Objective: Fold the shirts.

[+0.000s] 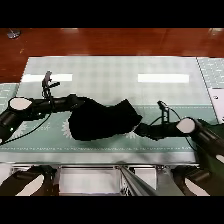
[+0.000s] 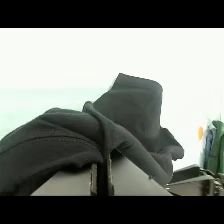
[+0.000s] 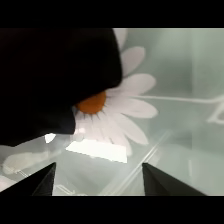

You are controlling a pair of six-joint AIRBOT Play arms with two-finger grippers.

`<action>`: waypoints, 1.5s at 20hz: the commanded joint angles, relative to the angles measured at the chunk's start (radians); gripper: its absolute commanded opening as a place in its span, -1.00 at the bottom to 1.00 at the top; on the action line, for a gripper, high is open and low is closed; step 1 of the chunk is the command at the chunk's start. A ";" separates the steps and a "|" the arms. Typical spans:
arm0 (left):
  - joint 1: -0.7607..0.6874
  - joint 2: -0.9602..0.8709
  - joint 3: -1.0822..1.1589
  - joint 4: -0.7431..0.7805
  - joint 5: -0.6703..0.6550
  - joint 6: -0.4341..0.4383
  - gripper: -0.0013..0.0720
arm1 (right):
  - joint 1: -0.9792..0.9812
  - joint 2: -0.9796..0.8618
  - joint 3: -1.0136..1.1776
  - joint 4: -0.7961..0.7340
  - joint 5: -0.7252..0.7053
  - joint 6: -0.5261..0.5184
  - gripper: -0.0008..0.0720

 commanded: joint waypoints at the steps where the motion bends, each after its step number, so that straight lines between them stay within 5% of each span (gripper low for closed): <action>1: 0.001 -0.001 0.003 0.000 -0.004 -0.002 -0.89 | 0.061 -0.162 0.082 0.042 -0.051 -0.029 0.73; 10: 0.001 -0.001 0.003 0.000 -0.026 -0.001 -0.89 | 0.061 -0.337 0.260 0.048 -0.046 -0.061 0.61; 11: 0.001 -0.001 0.003 0.000 -0.026 -0.001 -0.89 | 0.061 -0.341 0.266 0.065 -0.046 -0.076 0.24; 13: 0.002 0.000 0.003 -0.002 -0.029 -0.013 -0.89 | 0.061 -0.341 0.275 0.090 -0.023 -0.172 -0.89; 19: 0.093 0.053 0.289 -0.098 -0.176 0.043 -0.89 | -0.045 -0.209 0.726 -0.357 0.286 -0.088 -0.89; 25: 0.117 0.073 0.825 -0.089 -0.199 -0.016 -0.89 | -0.110 -0.077 1.339 -0.372 0.455 -0.099 -0.89; 30: 0.131 0.185 0.998 0.168 -0.203 -0.130 -0.89 | -0.110 0.099 1.445 -0.441 0.593 -0.112 -0.89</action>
